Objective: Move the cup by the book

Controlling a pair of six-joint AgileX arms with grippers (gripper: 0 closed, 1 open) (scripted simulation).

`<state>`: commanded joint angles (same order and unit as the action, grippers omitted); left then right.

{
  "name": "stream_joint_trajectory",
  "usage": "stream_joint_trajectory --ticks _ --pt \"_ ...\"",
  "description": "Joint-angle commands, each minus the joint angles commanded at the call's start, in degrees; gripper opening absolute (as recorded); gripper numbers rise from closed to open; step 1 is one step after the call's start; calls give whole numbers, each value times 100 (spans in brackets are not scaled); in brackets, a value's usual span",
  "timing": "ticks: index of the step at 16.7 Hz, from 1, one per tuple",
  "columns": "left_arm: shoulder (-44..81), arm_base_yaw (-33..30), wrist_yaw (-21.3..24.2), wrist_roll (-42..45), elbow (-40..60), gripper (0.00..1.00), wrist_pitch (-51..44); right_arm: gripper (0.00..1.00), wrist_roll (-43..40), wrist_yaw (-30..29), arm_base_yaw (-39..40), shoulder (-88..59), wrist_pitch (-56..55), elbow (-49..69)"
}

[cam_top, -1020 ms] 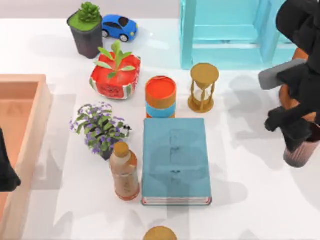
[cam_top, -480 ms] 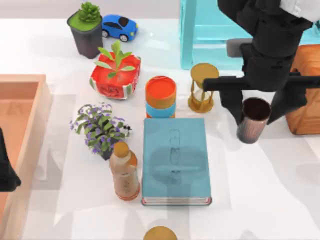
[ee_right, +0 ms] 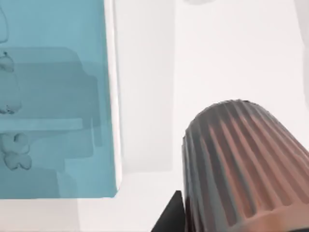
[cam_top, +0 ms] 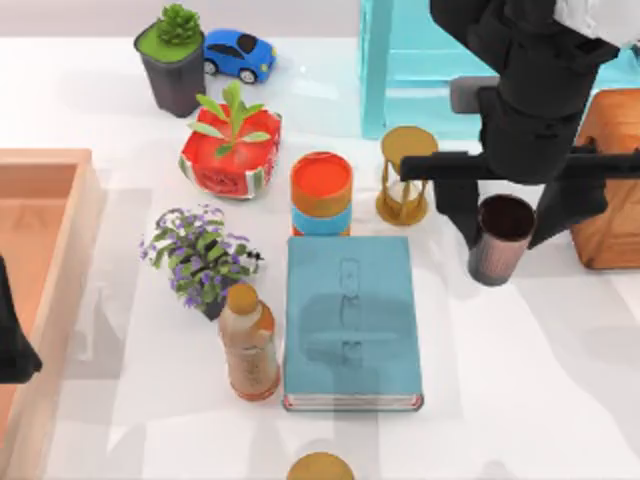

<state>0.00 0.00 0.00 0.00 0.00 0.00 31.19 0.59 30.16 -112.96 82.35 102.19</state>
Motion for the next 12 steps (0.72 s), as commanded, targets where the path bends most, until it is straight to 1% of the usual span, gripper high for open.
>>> stream_joint_trajectory --ticks 7,12 --pt "0 0 0 0 0 100 0 0 22 -7 44 -43 -1238 -1191" --pt "0 0 0 0 0 100 0 0 29 -5 45 -52 -1362 -1314"
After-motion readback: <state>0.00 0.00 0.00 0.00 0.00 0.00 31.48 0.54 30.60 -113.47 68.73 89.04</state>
